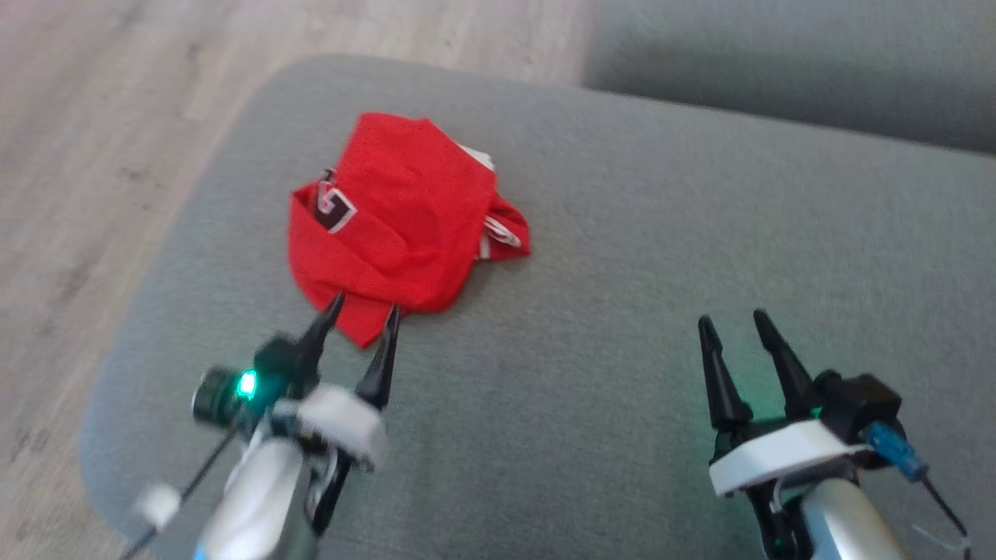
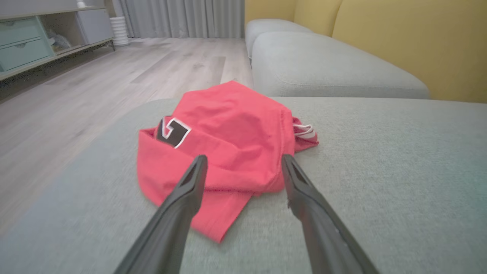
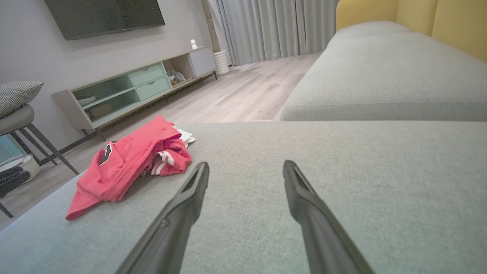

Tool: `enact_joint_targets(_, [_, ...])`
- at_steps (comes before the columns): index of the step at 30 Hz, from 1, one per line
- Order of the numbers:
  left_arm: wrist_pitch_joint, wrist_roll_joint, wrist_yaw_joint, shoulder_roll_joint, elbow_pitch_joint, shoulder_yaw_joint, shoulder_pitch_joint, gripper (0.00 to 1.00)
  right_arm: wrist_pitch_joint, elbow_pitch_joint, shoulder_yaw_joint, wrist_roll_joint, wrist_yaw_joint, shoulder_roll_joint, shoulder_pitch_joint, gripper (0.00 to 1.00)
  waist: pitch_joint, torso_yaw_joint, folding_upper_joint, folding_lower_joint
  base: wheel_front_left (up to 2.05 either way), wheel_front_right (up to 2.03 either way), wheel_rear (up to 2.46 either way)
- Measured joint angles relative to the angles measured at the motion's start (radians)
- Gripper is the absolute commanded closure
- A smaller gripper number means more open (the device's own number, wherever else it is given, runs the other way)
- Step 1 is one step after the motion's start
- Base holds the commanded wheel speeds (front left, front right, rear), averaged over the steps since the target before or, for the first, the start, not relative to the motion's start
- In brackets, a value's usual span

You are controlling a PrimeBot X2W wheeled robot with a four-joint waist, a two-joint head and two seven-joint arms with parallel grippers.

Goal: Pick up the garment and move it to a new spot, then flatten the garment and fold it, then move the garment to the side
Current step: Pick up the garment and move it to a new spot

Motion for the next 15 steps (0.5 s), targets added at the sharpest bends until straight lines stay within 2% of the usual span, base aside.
enact_joint_targets(4, [0.05,-0.007,-0.009,0.004,0.061,-0.061,-0.113,0.0,0.0,-0.003,-0.007,-0.004,0.0,0.0,-0.029,0.0,0.053,-0.04,0.0,0.0,0.0,0.0,0.0])
enact_joint_targets(11, [0.077,-0.07,-0.017,0.008,0.173,-0.158,-0.222,0.0,0.0,0.003,0.0,-0.004,0.0,-0.001,-0.055,0.0,0.125,-0.109,0.0,0.0001,0.0,0.0,0.0])
enact_joint_targets(15, [0.078,-0.08,-0.017,0.019,0.238,-0.166,-0.26,0.0,0.0,0.004,0.0,-0.004,0.0,-0.001,-0.081,0.0,0.148,-0.138,0.0,0.0,0.0,0.0,0.0])
